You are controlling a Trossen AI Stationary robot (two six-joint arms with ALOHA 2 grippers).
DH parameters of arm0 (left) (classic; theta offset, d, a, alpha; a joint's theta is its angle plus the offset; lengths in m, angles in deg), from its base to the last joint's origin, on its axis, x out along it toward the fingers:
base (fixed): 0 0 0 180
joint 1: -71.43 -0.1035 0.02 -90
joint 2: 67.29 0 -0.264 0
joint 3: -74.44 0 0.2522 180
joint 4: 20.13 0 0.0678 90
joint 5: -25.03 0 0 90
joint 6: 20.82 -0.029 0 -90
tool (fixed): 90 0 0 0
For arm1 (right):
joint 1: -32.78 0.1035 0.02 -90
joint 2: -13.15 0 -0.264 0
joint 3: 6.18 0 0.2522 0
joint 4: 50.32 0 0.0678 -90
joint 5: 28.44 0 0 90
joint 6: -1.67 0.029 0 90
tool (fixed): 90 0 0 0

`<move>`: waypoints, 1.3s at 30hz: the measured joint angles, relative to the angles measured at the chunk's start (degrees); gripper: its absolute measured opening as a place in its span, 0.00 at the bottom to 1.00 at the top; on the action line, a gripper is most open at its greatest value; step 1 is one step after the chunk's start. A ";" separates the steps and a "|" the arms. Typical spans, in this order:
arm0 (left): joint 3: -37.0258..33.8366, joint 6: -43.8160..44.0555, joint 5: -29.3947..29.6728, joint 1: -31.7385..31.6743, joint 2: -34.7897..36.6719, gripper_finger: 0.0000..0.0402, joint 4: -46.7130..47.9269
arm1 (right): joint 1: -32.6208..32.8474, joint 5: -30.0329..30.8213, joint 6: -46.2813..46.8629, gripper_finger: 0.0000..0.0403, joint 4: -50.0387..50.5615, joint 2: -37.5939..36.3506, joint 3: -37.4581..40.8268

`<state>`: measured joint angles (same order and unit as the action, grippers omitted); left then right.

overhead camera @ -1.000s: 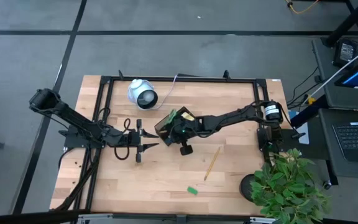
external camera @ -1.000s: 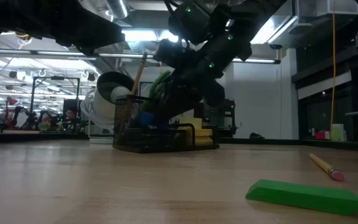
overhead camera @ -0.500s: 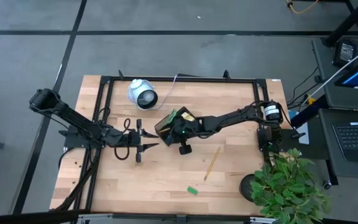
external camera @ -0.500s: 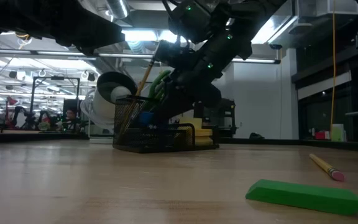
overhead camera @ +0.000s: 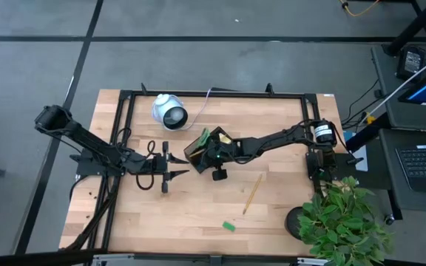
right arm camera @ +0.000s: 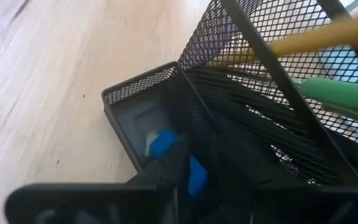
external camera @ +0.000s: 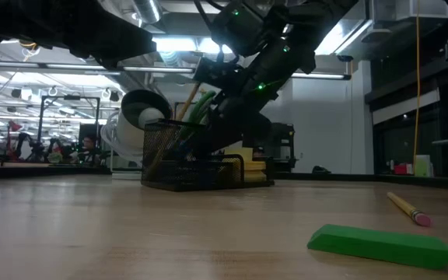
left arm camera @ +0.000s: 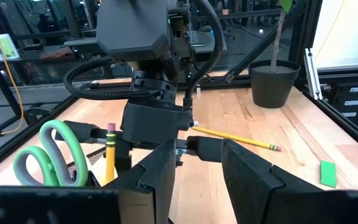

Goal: Pick and place office supplies into organizer
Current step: Put the yellow pencil into the black desk organizer

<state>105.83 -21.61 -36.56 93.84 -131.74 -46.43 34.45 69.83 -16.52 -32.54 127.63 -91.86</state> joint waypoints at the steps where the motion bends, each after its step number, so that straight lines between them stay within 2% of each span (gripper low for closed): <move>1: 0.00 0.00 0.00 0.01 0.00 0.31 0.00 | 0.00 0.00 0.07 0.19 0.00 0.00 0.00; 10: 0.00 0.01 -0.01 0.01 0.00 0.31 0.00 | 0.22 -0.20 0.15 0.21 2.42 -1.30 -1.23; 20: -0.02 0.00 -0.07 0.11 0.00 0.31 -0.16 | 0.46 -0.65 3.04 0.20 24.65 -3.75 -13.57; 26: -0.02 0.01 -0.07 0.45 0.00 0.31 -0.44 | 0.46 -6.95 3.54 0.13 36.82 -6.75 -17.70; 33: -0.02 0.00 -0.05 0.48 0.00 0.31 -0.44 | 1.32 -12.71 9.06 0.05 46.95 -13.65 -16.14; 39: -0.02 0.01 -0.05 0.48 0.00 0.31 -0.48 | 6.07 -13.61 10.84 0.02 46.27 -19.23 -10.25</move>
<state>105.81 -21.60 -36.61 94.32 -131.74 -46.91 40.52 56.21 -5.68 13.72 108.40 -102.11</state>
